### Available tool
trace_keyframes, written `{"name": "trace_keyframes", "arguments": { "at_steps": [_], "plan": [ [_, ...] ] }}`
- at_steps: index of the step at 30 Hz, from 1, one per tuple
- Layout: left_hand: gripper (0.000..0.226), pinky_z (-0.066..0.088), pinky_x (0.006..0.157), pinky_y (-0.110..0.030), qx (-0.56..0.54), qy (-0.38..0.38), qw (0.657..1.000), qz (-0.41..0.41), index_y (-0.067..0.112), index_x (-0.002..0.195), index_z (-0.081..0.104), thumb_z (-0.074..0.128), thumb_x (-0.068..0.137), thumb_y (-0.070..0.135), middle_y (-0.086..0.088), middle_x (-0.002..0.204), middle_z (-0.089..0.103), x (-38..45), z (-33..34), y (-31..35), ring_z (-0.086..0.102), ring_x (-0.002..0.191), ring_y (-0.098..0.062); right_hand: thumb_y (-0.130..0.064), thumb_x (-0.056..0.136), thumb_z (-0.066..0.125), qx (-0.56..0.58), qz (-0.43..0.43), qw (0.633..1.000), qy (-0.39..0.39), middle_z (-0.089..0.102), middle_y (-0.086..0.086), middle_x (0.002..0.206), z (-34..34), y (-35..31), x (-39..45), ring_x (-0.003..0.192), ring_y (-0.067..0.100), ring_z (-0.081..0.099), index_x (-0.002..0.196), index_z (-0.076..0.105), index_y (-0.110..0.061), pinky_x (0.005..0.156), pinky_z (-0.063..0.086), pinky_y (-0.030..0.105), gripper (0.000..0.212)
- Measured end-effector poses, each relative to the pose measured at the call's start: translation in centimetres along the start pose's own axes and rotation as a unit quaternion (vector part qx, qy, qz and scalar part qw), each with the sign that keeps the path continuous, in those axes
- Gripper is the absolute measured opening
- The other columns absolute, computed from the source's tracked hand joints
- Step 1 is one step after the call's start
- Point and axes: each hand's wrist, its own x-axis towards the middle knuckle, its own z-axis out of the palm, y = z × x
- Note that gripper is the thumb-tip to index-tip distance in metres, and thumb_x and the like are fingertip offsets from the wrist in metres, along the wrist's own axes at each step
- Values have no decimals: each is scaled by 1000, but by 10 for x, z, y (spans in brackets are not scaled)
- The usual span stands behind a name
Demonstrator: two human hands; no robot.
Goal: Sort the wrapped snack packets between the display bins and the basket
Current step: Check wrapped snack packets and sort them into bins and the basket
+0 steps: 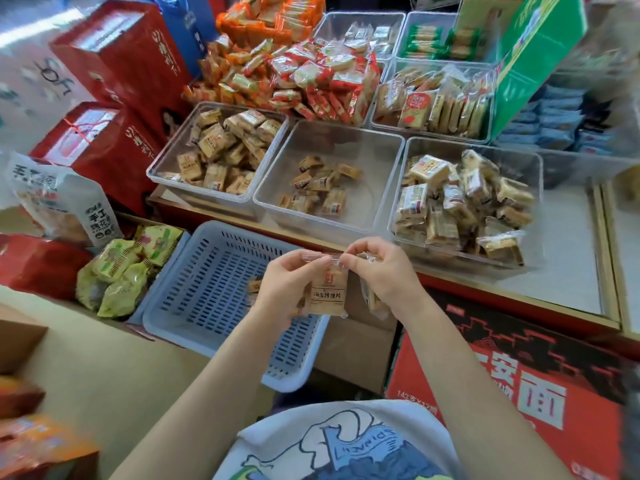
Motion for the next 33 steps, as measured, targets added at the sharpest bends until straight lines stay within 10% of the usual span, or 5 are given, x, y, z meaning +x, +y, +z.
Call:
{"name": "trace_keyframes", "arguments": {
  "at_steps": [8, 18, 25, 33],
  "plan": [
    [24, 60, 67, -41, -6, 26, 999, -25, 8, 109, 75, 69, 96, 27, -16, 96, 77, -5, 15, -4, 75, 87, -29, -32, 92, 75, 0, 27, 997, -69, 72, 5, 95, -25, 11, -2, 88, 16, 64, 89, 69, -14, 72, 46, 28, 19],
    [38, 61, 82, -48, 80, -23, 995, -58, 17, 127, 65, 75, 91, 23, -12, 111, 76, 4, 7, 6, 75, 101, -33, -33, 91, 75, 100, 31, 994, 38, 71, 2, 100, -14, 17, 18, 93, 17, 66, 97, 69, -19, 76, 52, 27, 17],
    [31, 56, 56, -21, -86, 66, 988, -111, 0, 113, 69, 66, 97, 26, -13, 95, 78, 25, -10, 11, 76, 75, -16, -32, 89, 78, 15, 44, 991, -129, 68, -7, 87, 3, 11, 19, 78, 2, 61, 99, 66, -13, 56, 43, 10, 25],
    [75, 57, 92, -36, -3, -15, 996, -88, 25, 155, 37, 68, 91, 49, -4, 139, 58, 68, -68, 13, 60, 123, -21, -31, 94, 72, 6, 42, 998, -44, 73, 5, 95, 54, -7, 57, 93, 19, 68, 88, 66, -15, 75, 54, 22, 18]
  ]
}}
